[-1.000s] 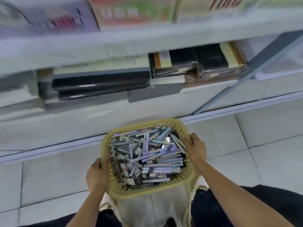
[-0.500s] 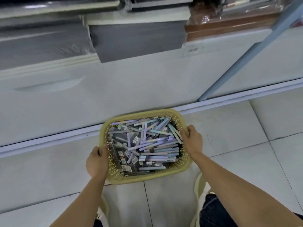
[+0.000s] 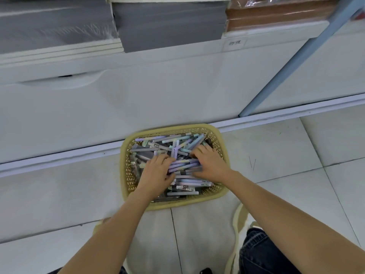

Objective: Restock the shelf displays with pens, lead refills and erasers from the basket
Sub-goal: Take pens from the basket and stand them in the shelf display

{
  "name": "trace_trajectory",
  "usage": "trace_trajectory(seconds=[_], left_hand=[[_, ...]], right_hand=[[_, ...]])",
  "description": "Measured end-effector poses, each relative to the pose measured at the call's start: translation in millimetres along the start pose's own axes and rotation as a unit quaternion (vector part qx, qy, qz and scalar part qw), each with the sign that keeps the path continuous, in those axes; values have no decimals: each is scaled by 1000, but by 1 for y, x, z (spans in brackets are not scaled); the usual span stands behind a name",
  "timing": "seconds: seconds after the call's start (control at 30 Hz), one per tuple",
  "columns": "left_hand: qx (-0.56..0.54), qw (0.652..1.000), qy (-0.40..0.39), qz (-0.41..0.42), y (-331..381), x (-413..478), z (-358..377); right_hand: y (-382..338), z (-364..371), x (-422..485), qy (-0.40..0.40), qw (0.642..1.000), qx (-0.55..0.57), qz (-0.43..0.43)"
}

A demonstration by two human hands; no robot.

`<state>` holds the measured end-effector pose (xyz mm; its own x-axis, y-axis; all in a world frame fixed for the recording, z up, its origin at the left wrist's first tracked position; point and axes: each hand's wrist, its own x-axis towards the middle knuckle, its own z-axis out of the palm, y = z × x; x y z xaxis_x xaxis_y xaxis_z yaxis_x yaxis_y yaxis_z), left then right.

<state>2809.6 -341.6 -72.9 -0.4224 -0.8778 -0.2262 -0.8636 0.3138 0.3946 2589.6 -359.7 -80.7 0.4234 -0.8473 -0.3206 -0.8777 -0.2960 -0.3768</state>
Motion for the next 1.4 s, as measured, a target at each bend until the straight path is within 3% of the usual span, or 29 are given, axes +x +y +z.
trace_trajectory(seconds=[0.1,0.23,0.4,0.5,0.6,0.63,0.7,0.77,0.87,0.93,1.03,1.07,1.17,1.27,1.33,1.4], left_hand=[[24,999,-4,-33,2,-2,12],[9,999,2,-39,0,-1,12],[-68,996,23,-57,0,-4,3],[-137,978,119,-106,4,-5,-8],[-312,898,214,-223,19,-6,-21],[-374,870,206,-245,27,-5,-25],[-484,839,114,-219,42,-3,-30],[-584,792,34,-173,54,0,-32],[-677,691,82,-238,61,1,-32],[-692,665,108,-261,60,1,-29],[-689,659,149,-262,54,2,-30],[-683,659,166,-268,50,2,-30],[-638,697,173,-277,35,-3,-28],[-590,750,129,-270,27,-12,-20],[-581,757,110,-279,27,-16,-15],[-586,750,98,-291,27,-18,-14]], right_hand=[[-4,16,-3,-8,996,-88,9],[-5,18,-4,-18,992,-111,-51],[-5,7,-7,-27,999,-28,-38],[2,-15,-4,-44,996,75,19],[-2,-33,-4,-22,975,219,38],[-8,-37,-5,-15,959,282,39],[-25,-39,-5,-29,934,357,14],[-43,-38,-4,-68,931,359,-24],[-58,-34,-3,-85,930,354,-51],[-60,-34,-3,-99,930,347,-67],[-51,-37,-5,-126,924,357,-55],[-43,-36,-4,-103,928,356,-32],[-18,-23,-7,1,973,219,67],[-10,3,-14,-48,994,41,86],[-14,21,-16,-44,997,-18,63],[-18,30,-15,-32,997,-8,68]])
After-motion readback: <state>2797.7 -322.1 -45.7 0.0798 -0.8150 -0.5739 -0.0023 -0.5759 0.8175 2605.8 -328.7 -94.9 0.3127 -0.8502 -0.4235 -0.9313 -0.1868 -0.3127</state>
